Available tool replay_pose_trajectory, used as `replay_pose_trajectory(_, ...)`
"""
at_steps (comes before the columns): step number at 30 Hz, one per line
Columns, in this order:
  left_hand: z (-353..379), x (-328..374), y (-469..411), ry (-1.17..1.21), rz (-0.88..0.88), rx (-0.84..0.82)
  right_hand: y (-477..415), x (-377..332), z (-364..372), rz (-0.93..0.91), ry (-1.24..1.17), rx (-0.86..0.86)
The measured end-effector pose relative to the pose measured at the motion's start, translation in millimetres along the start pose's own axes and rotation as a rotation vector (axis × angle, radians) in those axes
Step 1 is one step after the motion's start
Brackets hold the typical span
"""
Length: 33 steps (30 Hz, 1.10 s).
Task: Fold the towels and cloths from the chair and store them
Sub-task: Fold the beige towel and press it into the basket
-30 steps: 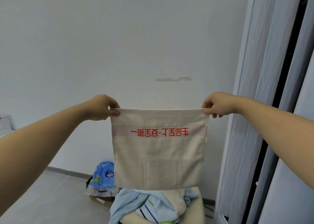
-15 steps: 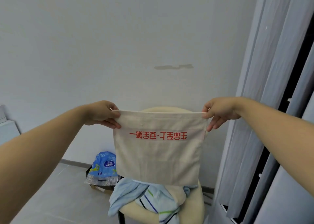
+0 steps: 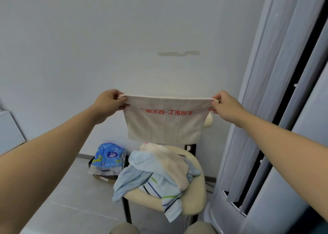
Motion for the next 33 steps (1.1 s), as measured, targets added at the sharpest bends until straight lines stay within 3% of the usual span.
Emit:
replay_pose_trajectory(4,5,-34,41,0.009,-0.063,-0.088,47,20,7,-0.006,0.093,-0.088)
replay_pose_trajectory(12,11,-116,122,-0.31,-0.294,-0.33,126,66,44,0.015,0.355,-0.408)
replay_pose_trajectory(26,-5,-99,163,-0.339,-0.29,-0.397,159,62,35,0.132,0.228,-0.458)
replay_pose_trajectory(33,25,-167,174,-0.573,-0.299,-0.407,173,112,80,0.187,0.337,-0.58)
Point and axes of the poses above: each hand's wrist, its own y-axis away from the middle knuckle, its own z-axis out of the palm, x = y × z, the point moved 6 cm from there along -y, towards the middle knuckle, and after that the axes turned 7 degrees about x, right-handed, at the moved point
